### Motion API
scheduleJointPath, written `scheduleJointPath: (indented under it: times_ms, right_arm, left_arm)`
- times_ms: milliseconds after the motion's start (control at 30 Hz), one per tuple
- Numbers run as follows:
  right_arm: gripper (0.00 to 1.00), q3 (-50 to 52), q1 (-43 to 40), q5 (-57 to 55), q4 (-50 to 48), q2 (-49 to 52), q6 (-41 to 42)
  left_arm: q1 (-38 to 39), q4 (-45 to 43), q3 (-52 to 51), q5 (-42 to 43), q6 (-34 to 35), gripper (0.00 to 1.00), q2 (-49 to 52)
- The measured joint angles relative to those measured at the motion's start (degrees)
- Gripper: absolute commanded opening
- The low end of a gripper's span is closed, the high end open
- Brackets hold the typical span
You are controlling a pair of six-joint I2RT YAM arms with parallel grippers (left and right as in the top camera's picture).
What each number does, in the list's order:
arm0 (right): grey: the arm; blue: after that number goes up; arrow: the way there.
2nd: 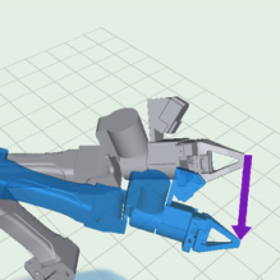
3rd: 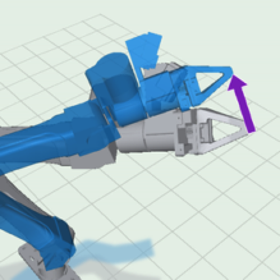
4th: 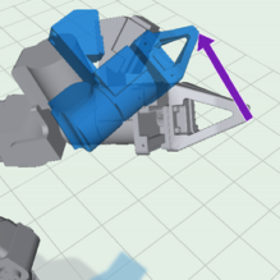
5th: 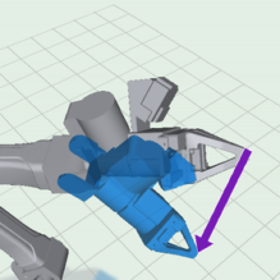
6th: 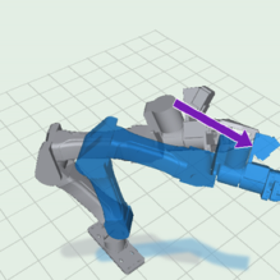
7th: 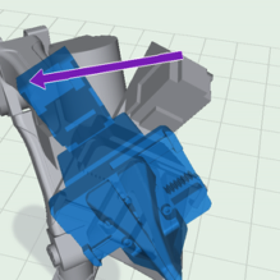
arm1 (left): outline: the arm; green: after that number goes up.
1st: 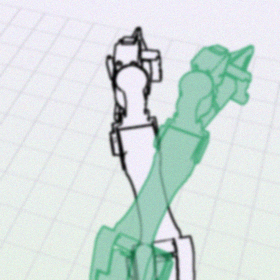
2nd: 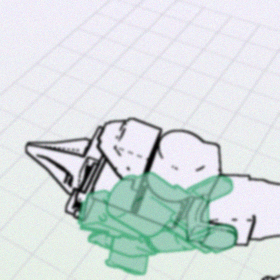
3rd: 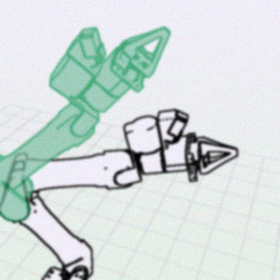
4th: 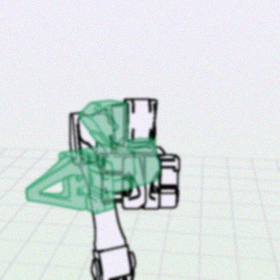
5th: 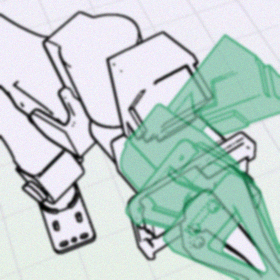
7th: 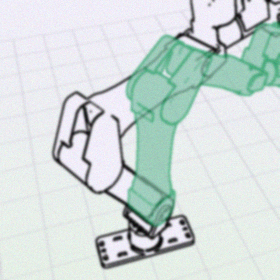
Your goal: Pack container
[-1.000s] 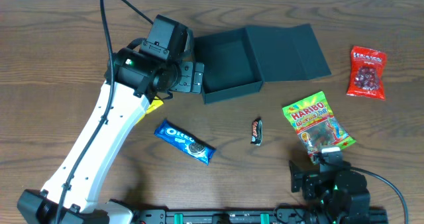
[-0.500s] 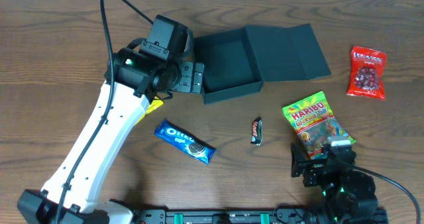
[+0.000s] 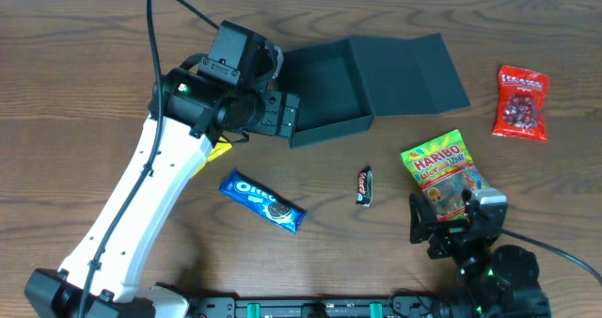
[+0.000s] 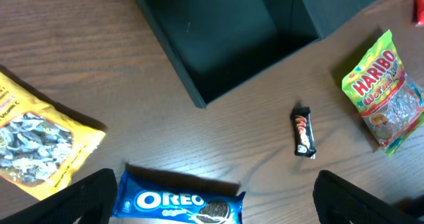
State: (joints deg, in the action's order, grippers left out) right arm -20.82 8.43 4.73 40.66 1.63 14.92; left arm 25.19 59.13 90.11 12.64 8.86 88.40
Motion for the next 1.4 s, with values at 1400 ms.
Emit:
scheduleJointPath:
  times_ms: [1400]
  right_arm:
    - [0.99,-27.23,-0.02,-1.18,-6.84,66.01,3.13]
  left_arm:
    - [-7.85,-14.75,41.38,-9.7,2.05,0.95,47.93]
